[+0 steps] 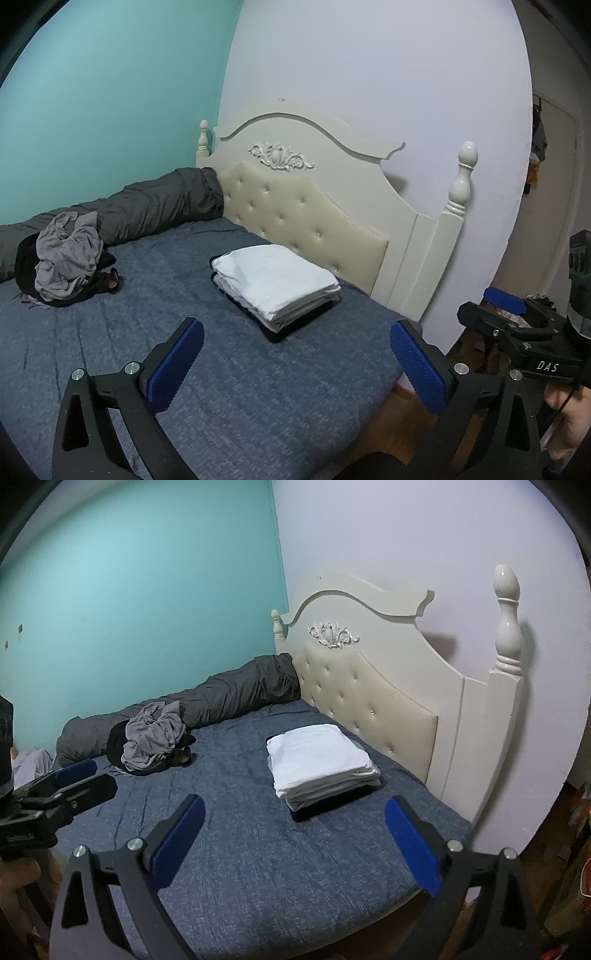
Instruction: Fold clothes
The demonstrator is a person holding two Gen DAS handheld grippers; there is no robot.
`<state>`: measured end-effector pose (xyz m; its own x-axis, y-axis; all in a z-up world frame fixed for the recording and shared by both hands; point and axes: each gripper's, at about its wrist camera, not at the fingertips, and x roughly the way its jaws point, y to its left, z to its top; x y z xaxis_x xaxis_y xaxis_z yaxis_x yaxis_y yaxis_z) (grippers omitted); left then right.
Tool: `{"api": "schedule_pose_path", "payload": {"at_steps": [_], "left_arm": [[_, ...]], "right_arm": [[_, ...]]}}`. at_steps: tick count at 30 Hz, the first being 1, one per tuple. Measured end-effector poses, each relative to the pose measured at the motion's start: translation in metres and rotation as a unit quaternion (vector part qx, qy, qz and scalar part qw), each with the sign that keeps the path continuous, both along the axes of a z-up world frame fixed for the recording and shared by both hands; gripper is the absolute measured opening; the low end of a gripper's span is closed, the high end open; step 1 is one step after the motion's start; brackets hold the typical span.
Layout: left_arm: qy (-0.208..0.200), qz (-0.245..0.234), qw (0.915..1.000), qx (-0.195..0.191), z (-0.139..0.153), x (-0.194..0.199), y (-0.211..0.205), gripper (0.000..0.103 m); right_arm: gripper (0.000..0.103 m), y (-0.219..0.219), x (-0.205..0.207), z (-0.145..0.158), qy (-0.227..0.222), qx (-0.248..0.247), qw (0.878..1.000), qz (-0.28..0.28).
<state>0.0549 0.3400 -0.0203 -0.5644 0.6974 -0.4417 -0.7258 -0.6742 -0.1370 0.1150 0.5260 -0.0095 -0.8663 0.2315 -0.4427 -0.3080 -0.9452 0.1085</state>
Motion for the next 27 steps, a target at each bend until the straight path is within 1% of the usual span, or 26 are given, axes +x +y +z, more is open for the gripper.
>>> {"api": "schedule_pose_path", "payload": {"at_steps": [6, 12, 15, 27], "left_arm": [[-0.001, 0.018, 0.9998, -0.003, -0.004, 0.001, -0.01, 0.103], [-0.004, 0.019, 0.9998, -0.007, -0.01, 0.004, -0.018, 0.103], [-0.011, 0.015, 0.9998, -0.005, -0.014, 0.005, -0.02, 0.103], [-0.012, 0.033, 0.9992, -0.02, -0.021, 0.003, -0.022, 0.103]], "right_arm": [[0.099, -0.008, 0.004, -0.001, 0.003, 0.0, 1.0, 0.002], [0.099, -0.01, 0.009, -0.003, 0.002, -0.003, 1.0, 0.002], [0.099, -0.009, 0.01, -0.006, 0.0, -0.004, 1.0, 0.004], [0.099, -0.002, 0.009, -0.019, -0.014, -0.009, 1.0, -0.006]]}}
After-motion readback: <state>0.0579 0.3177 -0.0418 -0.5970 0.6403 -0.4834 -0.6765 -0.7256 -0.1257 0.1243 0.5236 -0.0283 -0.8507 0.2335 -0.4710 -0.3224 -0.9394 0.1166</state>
